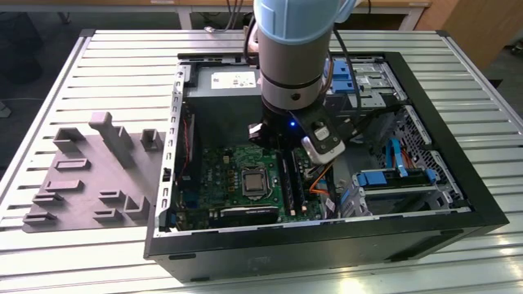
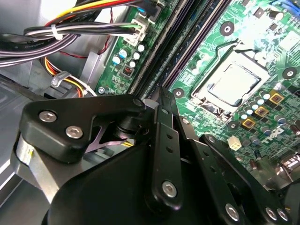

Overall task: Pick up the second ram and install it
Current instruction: 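Press down the second ram until it locks into place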

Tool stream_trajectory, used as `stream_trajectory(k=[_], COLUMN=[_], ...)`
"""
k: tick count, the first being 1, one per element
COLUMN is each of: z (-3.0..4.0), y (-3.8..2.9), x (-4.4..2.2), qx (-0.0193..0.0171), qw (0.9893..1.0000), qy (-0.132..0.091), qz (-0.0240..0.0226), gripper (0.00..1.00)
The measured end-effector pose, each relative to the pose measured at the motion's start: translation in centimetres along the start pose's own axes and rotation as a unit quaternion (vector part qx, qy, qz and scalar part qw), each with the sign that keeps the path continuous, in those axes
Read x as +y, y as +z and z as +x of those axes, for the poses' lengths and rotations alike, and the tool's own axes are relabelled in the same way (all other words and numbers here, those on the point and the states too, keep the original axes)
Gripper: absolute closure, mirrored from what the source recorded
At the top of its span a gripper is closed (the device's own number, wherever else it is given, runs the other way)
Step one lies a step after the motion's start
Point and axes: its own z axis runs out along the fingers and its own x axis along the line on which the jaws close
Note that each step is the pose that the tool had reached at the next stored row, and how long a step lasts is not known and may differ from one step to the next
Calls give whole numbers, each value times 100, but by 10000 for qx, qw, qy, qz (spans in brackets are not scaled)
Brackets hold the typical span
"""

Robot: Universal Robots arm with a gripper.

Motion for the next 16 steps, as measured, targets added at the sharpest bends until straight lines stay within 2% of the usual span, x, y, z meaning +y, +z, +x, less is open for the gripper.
stream_trajectory(k=[16], z=[-2], y=[-8], x=[-82], qx=[0], qw=[10000], qy=[0], qz=[0], gripper=[89])
